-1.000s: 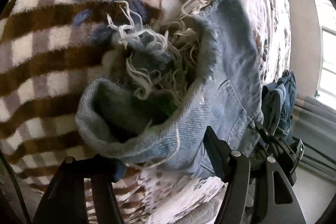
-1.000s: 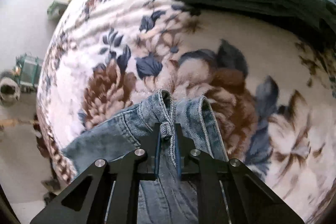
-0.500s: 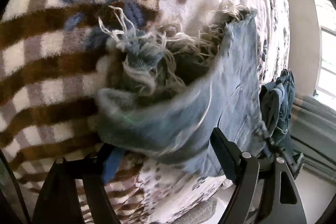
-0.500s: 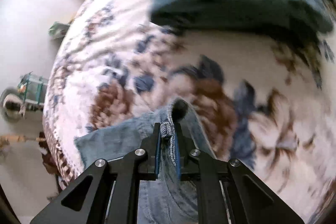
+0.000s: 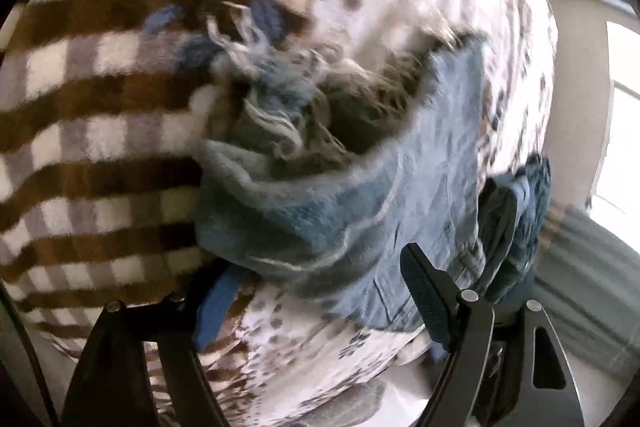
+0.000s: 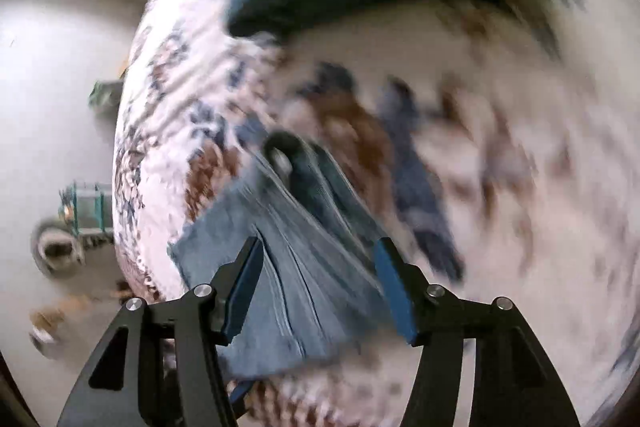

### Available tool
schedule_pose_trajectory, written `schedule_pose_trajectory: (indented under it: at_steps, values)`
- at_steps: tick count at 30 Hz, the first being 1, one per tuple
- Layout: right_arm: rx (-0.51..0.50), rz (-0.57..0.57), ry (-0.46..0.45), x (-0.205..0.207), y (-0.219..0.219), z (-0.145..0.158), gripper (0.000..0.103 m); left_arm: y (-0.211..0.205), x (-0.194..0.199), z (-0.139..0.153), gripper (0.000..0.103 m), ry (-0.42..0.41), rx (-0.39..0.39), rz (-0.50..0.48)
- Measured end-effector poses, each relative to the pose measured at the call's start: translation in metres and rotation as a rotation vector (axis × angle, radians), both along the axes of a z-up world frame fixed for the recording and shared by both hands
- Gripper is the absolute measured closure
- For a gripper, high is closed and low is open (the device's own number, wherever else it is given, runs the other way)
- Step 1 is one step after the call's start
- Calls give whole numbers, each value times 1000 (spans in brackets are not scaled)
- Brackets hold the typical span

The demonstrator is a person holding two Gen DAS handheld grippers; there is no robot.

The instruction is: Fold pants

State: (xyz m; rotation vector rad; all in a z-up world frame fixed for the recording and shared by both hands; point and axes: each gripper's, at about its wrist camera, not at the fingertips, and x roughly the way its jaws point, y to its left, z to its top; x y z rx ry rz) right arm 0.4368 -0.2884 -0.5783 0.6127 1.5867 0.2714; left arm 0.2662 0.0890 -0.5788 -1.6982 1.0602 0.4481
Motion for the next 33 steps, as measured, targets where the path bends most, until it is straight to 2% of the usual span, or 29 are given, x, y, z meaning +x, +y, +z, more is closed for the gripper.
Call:
schedule_pose_trajectory:
  at_steps: [3,6,8,11,13,15,16,18,20,26,33]
  values:
    - [61,-59,138,-26,-7,-36,42,6,-3,-13,25,31,-38,70]
    - [160,-121,232,-44,-6,-67,42,11,2,-22,25,58,-64,113]
    - [212,-141,251,-49,-3,-79,42,13,6,-25,25,77,-62,119]
    - [268,-193,232,-44,2,-99,41,12,7,-28,26,96,-41,135]
    - [289,-222,194,-39,5,-105,39,10,5,-23,37,85,-10,138]
    - [258,-226,169,-40,8,-106,41,7,6,-16,62,59,27,114]
    - [253,-233,153,-43,8,-103,43,6,4,-9,68,24,52,98]
    - [238,-225,120,-53,9,-94,62,6,2,0,74,-1,84,66]
    - [245,-240,103,-62,7,-85,67,5,-1,8,75,-27,96,34]
    - [234,-248,73,-56,19,-57,74,13,10,31,78,-90,162,-83]
    - [267,-220,-27,-24,33,19,78,21,57,90,79,-199,223,-180]
